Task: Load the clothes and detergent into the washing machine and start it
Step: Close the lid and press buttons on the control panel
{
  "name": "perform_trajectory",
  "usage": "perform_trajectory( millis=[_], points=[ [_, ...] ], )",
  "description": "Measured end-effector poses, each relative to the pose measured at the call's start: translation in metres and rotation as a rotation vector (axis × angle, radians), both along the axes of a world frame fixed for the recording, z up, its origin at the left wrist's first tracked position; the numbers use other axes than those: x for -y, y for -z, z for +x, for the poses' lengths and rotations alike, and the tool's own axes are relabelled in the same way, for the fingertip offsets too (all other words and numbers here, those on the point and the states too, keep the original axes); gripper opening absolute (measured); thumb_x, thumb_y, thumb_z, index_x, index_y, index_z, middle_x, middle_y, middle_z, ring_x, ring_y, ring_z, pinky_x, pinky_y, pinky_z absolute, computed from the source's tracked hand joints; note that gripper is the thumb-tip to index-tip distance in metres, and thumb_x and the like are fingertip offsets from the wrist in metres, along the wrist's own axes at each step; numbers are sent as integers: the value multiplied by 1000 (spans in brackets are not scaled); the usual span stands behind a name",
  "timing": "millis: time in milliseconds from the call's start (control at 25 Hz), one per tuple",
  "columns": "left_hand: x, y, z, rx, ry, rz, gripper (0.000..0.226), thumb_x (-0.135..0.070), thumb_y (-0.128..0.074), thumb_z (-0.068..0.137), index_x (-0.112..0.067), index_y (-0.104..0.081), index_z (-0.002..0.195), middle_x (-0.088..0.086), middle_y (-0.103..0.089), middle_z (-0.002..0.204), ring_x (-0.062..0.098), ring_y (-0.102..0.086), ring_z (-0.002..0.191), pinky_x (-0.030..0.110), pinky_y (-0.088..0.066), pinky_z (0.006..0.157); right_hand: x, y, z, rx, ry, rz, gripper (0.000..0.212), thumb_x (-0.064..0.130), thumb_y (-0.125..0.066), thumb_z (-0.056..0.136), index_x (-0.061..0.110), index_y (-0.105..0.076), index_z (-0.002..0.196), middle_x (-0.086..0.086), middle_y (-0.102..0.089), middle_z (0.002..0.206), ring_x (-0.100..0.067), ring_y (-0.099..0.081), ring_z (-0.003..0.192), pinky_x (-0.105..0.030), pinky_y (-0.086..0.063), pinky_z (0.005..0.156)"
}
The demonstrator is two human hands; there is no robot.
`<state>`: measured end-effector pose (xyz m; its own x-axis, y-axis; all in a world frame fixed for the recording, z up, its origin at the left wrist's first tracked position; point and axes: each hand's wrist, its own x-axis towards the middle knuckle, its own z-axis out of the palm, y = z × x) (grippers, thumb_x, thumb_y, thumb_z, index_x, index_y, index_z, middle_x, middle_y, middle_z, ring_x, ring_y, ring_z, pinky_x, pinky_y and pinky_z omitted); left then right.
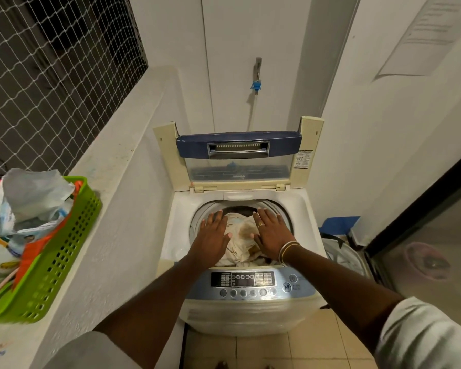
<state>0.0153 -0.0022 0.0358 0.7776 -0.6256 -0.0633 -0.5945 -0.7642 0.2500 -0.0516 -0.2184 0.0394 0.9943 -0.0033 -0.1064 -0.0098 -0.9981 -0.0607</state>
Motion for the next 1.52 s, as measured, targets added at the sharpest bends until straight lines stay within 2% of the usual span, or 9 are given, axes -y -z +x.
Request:
perform_trajectory(
  millis=[240,560,800,960,1120,1200,1280,1440,1520],
  points=[
    [2,-19,9,70,7,24,63,-43,-30,107,-15,-12,160,8,-4,169,30,0,156,44,-2,125,-5,-20,8,68,6,1,71,49,-34,100,12,-12,157,-11,-8,165,-30,-5,152,-49,-10,122],
    [28,-89,49,198,21,-36,63,-40,-32,108,-13,-10,160,8,-2,169,28,2,156,44,-1,125,3,-92,58,204,10,-58,71,47,-35,101,12,-8,157,-11,-5,165,-29,-3,152,-51,-12,122],
    [43,-128,87,228,14,-43,63,-37,-36,107,-9,-14,159,11,-11,168,28,-7,155,43,-9,127,6,-130,101,261,-9,-54,73,44,-44,99,8,-15,156,-13,-17,163,-30,-15,150,-46,-19,122],
    [55,-138,111,205,61,-28,61,-29,-45,105,-9,-21,157,13,-14,167,29,-13,154,41,-10,127,2,-134,125,211,-19,-62,75,40,-55,95,6,-22,153,-13,-26,159,-31,-22,147,-47,-24,120],
    [69,-139,131,206,76,-22,59,-23,-54,101,-13,-30,154,9,-31,161,27,-29,149,43,-23,124,4,-129,140,185,2,-44,73,37,-58,93,7,-26,152,-13,-31,156,-31,-27,144,-46,-26,119],
    [71,-137,140,165,57,-33,60,-19,-56,99,-15,-31,153,8,-39,157,27,-43,140,42,-39,116,7,-129,145,166,20,-51,70,36,-57,94,8,-28,151,-12,-35,154,-32,-31,142,-47,-29,117],
    [71,-137,144,123,39,-32,62,-17,-58,98,-17,-31,153,7,-44,154,27,-52,133,41,-48,108,10,-130,148,144,28,-72,67,37,-57,94,9,-32,149,-12,-40,150,-31,-36,138,-46,-32,115],
    [69,-136,141,131,69,-5,61,-14,-60,96,-18,-35,151,7,-48,148,27,-52,129,40,-48,107,6,-136,146,148,30,-130,52,36,-52,97,10,-44,142,-10,-48,141,-30,-44,130,-44,-38,109],
    [68,-136,136,156,75,-20,53,-12,-60,96,-18,-43,146,6,-51,142,25,-56,120,37,-51,102,3,-136,139,148,20,-170,47,34,-50,99,10,-48,139,-10,-47,140,-29,-43,129,-44,-40,107]
  ],
)
